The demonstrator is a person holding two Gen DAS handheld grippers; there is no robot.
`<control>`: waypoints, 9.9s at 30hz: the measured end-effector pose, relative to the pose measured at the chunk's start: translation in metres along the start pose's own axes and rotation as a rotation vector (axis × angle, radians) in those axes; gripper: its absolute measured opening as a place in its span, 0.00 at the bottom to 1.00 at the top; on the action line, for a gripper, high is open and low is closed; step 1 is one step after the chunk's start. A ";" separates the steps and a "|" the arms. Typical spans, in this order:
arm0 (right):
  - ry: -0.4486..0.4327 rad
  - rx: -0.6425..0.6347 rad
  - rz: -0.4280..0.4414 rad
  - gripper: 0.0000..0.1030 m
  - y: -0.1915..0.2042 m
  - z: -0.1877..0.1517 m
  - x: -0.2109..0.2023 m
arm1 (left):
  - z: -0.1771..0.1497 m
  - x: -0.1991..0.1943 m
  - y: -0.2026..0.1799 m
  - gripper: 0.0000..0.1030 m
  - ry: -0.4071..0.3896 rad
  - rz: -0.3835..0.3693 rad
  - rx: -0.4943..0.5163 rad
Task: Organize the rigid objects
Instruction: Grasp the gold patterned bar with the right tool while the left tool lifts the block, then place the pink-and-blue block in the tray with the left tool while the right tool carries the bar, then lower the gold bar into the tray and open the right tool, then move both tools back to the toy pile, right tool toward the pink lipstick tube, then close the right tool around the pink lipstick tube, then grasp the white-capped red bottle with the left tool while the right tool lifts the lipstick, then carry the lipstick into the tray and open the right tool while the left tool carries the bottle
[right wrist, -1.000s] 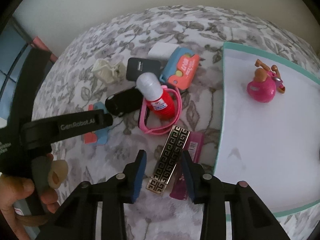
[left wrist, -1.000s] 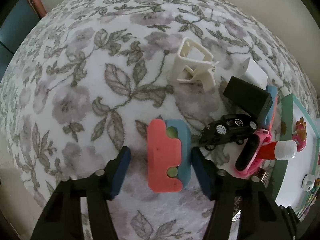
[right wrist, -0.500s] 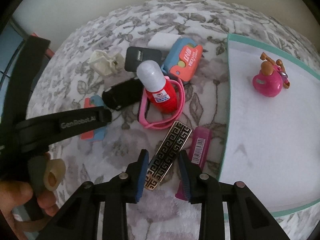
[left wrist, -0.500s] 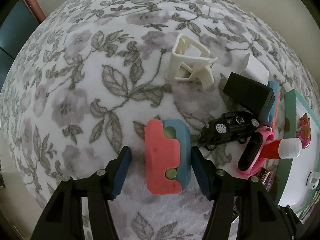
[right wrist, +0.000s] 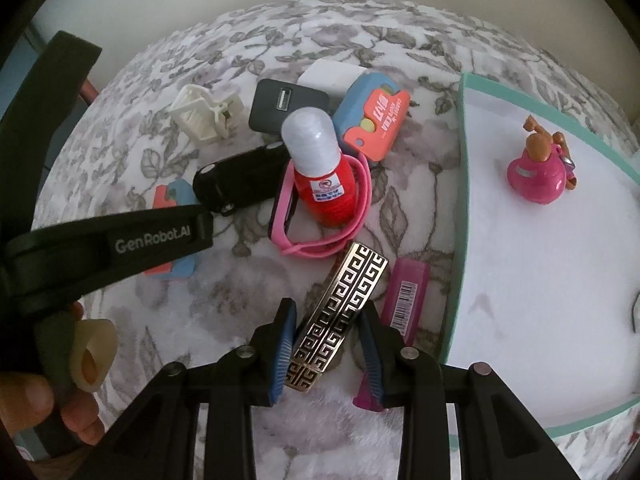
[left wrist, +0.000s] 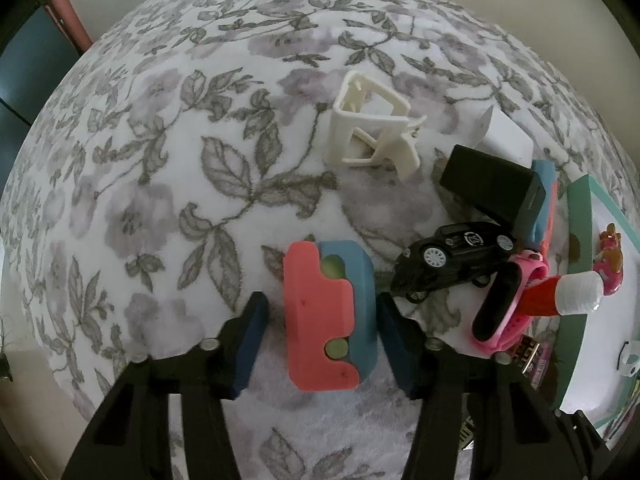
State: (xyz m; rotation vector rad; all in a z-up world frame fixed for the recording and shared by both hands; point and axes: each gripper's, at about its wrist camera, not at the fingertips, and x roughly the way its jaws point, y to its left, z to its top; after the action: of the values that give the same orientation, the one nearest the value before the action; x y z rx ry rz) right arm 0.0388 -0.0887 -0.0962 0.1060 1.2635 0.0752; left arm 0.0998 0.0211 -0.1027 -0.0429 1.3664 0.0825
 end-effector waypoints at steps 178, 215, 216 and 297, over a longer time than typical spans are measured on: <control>-0.066 0.003 -0.020 0.52 -0.028 0.009 -0.026 | 0.009 -0.072 0.009 0.82 -0.128 -0.054 -0.110; 0.079 -0.028 -0.228 0.44 0.030 -0.004 0.008 | 0.009 -0.076 0.025 0.82 -0.134 -0.121 -0.181; 0.085 0.007 -0.178 0.44 0.024 -0.004 0.008 | 0.009 -0.075 0.025 0.82 -0.133 -0.124 -0.182; -0.201 0.346 -0.056 0.20 -0.116 -0.007 -0.083 | -0.010 -0.112 -0.081 0.19 -0.234 -0.407 0.196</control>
State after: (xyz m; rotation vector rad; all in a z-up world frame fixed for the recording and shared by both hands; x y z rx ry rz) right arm 0.0070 -0.2136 -0.0334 0.3677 1.0676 -0.1999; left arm 0.0739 -0.0646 0.0039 -0.1416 1.1042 -0.3773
